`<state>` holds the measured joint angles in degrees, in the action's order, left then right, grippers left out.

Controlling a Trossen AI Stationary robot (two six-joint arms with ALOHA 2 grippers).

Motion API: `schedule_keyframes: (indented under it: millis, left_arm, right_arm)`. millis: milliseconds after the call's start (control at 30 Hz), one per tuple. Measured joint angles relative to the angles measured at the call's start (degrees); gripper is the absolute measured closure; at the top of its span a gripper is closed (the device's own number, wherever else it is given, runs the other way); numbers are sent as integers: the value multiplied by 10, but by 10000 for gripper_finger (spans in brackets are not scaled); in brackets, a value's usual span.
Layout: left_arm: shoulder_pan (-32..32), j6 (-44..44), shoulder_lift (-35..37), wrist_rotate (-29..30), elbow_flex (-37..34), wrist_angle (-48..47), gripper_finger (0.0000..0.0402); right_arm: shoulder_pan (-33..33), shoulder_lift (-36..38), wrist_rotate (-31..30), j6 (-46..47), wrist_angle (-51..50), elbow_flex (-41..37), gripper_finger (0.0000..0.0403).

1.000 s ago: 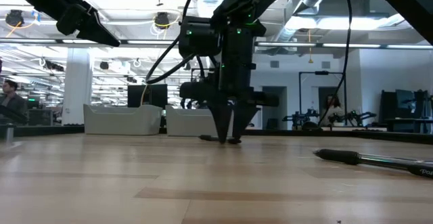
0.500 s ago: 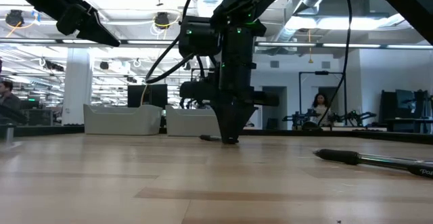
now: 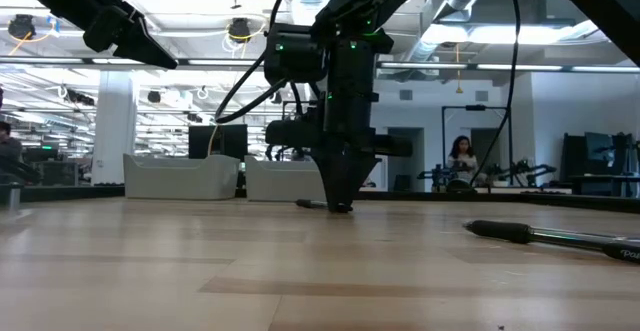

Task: Sort pens & pencils
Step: Put the top black pen into the right gray bin

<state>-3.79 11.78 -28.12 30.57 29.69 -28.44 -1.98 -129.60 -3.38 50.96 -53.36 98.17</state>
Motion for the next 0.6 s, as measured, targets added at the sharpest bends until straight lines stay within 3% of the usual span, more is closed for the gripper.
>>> schedule_keyframes:
  millis: [333, 600]
  left_arm:
    - [0, 0, 0, 0, 0, 0, 319]
    - [0, 0, 0, 0, 0, 0, 319]
  right_arm:
    - [0, 0, 0, -1, 0, 2, 326]
    - [-3, -6, 11, -34, -5, 52, 323]
